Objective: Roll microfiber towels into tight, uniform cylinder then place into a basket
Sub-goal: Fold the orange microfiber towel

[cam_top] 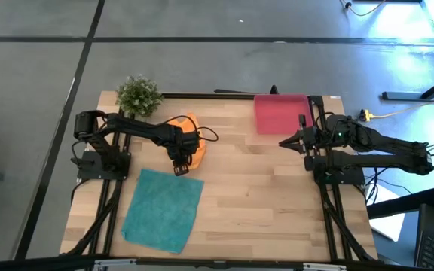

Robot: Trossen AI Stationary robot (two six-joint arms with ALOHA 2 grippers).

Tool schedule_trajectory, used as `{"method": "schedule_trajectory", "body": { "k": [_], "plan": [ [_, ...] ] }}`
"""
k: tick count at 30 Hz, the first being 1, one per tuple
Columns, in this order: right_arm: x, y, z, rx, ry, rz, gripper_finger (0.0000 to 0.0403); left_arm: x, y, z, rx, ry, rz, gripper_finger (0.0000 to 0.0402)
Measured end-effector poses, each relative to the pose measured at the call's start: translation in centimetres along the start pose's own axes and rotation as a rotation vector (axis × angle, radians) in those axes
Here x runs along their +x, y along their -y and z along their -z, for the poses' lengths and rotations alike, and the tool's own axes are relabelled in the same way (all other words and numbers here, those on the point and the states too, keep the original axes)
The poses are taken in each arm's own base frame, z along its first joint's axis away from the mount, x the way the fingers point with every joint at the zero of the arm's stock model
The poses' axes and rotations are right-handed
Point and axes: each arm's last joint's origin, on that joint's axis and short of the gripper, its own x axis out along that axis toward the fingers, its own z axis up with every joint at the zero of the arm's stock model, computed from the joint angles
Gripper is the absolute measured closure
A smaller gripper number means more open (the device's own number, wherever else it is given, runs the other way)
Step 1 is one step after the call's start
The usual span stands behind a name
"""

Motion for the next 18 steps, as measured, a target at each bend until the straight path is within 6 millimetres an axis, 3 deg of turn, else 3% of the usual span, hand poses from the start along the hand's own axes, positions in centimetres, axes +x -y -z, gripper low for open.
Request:
{"method": "schedule_trajectory", "body": {
  "k": [5,14,18],
  "plan": [
    [-0.01,0.00,0.00,0.000,0.000,0.000,0.0375,0.00,0.13,0.02,-0.021,-0.008,0.045,0.0329],
    [0.00,0.00,0.00,0.000,0.000,0.000,0.0375,0.00,0.16,0.02,-0.024,-0.009,0.051,0.0395],
    [0.00,0.00,0.00,0.000,0.000,0.001,0.0375,0.00,0.16,0.03,-0.023,-0.009,0.051,0.0400]
  ]
}}
